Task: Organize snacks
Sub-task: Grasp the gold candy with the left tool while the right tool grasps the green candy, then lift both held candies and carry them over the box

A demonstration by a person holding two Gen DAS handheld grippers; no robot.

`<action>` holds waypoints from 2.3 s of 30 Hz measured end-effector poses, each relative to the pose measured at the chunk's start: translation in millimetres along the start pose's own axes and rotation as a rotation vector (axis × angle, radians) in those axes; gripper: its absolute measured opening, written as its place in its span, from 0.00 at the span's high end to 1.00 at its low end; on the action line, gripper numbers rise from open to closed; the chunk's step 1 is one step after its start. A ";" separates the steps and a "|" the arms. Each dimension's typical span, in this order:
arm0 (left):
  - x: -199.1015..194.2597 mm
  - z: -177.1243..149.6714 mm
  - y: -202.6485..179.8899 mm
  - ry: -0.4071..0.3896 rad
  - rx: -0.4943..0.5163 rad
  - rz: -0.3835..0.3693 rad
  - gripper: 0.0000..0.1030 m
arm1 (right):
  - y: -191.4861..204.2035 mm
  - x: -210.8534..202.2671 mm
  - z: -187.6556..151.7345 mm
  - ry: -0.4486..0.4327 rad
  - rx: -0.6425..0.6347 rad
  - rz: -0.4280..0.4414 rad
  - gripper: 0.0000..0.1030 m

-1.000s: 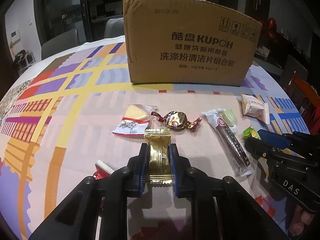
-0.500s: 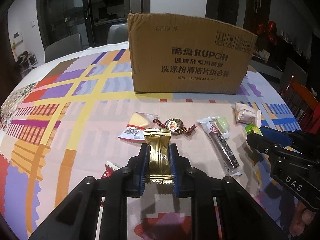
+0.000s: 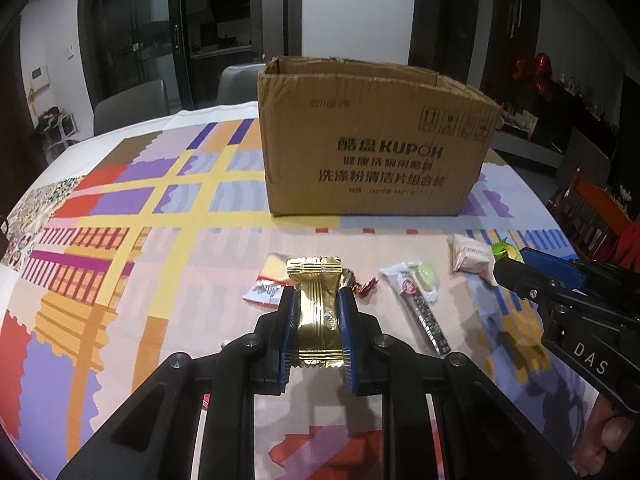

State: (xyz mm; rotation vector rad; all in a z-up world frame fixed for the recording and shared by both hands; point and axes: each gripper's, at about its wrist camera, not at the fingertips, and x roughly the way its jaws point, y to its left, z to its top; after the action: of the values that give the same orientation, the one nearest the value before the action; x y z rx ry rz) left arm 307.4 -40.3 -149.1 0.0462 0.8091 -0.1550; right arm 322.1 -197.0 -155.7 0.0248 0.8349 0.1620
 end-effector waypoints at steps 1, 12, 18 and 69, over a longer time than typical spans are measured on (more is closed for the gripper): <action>-1.9 2.3 -0.6 -0.004 0.001 -0.001 0.79 | -0.3 -1.7 1.9 -0.005 0.001 0.000 0.74; -19.8 29.5 -2.9 -0.036 -0.001 -0.003 0.79 | -3.4 -22.8 25.3 -0.058 0.001 -0.009 0.74; -26.0 44.1 -4.3 -0.058 0.006 -0.007 0.79 | -5.5 -31.7 38.8 -0.086 0.003 -0.014 0.74; 16.6 187.1 -3.8 -0.133 0.057 -0.058 0.79 | -23.7 -11.8 176.2 -0.214 -0.001 -0.058 0.74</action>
State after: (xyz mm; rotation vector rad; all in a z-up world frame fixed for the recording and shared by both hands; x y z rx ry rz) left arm 452.3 -64.8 -32.1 0.0656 0.6734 -0.2334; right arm 447.8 -214.8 -30.6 0.0166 0.6209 0.1027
